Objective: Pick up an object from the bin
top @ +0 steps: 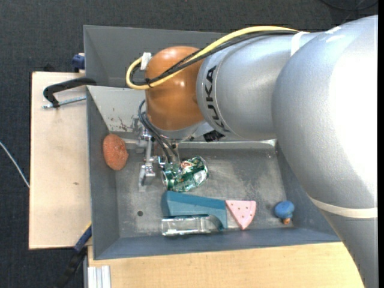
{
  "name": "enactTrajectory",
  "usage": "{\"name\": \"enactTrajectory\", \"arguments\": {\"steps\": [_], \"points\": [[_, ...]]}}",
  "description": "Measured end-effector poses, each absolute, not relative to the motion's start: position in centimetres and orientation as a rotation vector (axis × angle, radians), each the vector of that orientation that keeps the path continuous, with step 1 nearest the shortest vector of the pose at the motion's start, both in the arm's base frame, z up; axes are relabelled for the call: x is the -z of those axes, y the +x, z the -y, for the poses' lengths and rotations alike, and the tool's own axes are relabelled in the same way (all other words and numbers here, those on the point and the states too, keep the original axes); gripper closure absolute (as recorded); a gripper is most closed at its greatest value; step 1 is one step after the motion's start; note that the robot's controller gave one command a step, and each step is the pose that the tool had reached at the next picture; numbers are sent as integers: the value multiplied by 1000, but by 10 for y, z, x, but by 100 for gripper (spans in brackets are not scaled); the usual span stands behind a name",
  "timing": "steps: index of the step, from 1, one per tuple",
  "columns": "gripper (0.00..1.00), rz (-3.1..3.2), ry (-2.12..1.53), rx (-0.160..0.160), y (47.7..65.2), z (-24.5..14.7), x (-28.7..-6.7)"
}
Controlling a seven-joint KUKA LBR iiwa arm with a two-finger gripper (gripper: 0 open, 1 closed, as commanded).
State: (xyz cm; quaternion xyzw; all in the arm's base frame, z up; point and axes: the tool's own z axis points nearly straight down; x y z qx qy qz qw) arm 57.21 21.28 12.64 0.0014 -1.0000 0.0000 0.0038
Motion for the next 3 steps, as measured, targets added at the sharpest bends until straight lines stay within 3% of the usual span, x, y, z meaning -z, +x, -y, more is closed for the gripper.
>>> {"name": "enactTrajectory", "arguments": {"steps": [1,2,3], "points": [[0,3140,1,2,574,-212,-131],[0,3132,287,3,587,-156,-83],[0,3140,139,3,580,-128,-106]]}}
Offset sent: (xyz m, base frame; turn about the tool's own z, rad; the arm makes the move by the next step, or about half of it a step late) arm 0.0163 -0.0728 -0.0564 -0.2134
